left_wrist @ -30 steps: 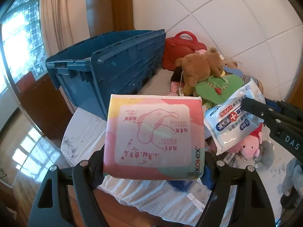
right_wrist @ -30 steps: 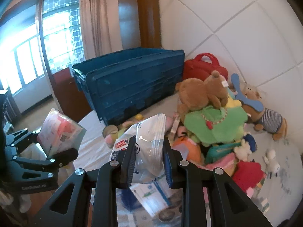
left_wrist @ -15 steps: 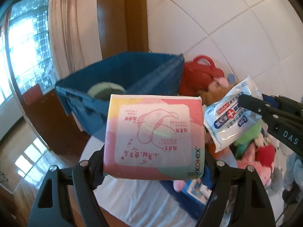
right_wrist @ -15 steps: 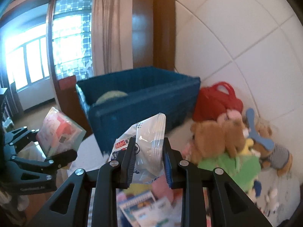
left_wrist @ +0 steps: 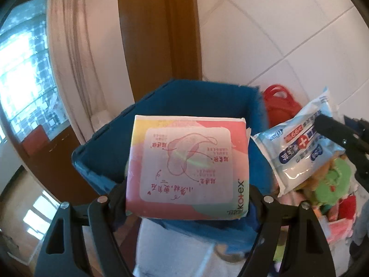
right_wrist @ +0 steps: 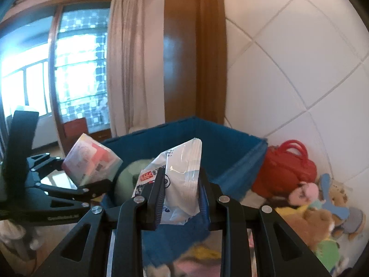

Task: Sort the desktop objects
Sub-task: 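Carry both packets to the blue crate and open both grippers to drop them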

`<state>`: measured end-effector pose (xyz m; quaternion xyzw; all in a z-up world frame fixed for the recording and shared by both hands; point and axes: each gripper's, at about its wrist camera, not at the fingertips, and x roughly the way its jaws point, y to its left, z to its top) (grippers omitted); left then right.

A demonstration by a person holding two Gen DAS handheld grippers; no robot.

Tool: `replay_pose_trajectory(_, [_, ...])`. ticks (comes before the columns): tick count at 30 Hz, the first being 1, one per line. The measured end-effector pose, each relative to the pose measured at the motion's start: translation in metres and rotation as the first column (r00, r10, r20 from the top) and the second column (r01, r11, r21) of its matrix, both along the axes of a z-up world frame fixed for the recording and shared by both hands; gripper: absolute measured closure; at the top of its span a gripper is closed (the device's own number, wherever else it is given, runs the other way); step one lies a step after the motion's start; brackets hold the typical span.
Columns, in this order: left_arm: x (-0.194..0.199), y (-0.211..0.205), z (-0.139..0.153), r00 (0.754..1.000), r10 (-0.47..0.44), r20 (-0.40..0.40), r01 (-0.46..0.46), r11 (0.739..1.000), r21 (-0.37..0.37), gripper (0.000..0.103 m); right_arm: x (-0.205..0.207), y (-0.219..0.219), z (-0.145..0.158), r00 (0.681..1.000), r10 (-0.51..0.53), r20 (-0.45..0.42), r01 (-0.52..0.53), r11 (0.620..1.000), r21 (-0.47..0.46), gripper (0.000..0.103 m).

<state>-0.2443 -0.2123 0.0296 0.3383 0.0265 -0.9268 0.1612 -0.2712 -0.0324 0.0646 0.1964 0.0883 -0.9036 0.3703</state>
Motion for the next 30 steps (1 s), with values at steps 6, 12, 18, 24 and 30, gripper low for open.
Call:
replay_pose_trajectory(6, [-0.043,-0.059,-0.043,0.99,-0.061,0.127,0.056,0.997,0.047,0.025,-0.037,-0.076,-0.044,0.994,-0.06,0.095,0.049,0.992,0.119,0.077])
replay_pose_trajectory(12, [-0.064,-0.078,-0.065,0.977,-0.122,0.177,0.108,0.991,0.084,0.025,-0.06,-0.103,-0.084,0.977,-0.127,0.172,0.089,0.973,0.215,0.077])
replay_pose_trajectory(18, [-0.074,-0.084,-0.072,0.968,-0.152,0.2,0.136,0.986,0.094,0.023,-0.068,-0.11,-0.098,0.967,-0.172,0.19,0.123,0.962,0.244,0.075])
replay_pose_trajectory(24, [-0.072,-0.086,-0.073,0.969,-0.152,0.194,0.138,0.987,0.082,0.003,-0.068,-0.11,-0.094,0.963,-0.202,0.179,0.153,0.956,0.252,0.056])
replay_pose_trajectory(30, [-0.069,-0.085,-0.069,0.971,-0.16,0.178,0.148,0.986,0.078,0.0,-0.062,-0.107,-0.09,0.962,-0.215,0.171,0.166,0.951,0.261,0.037])
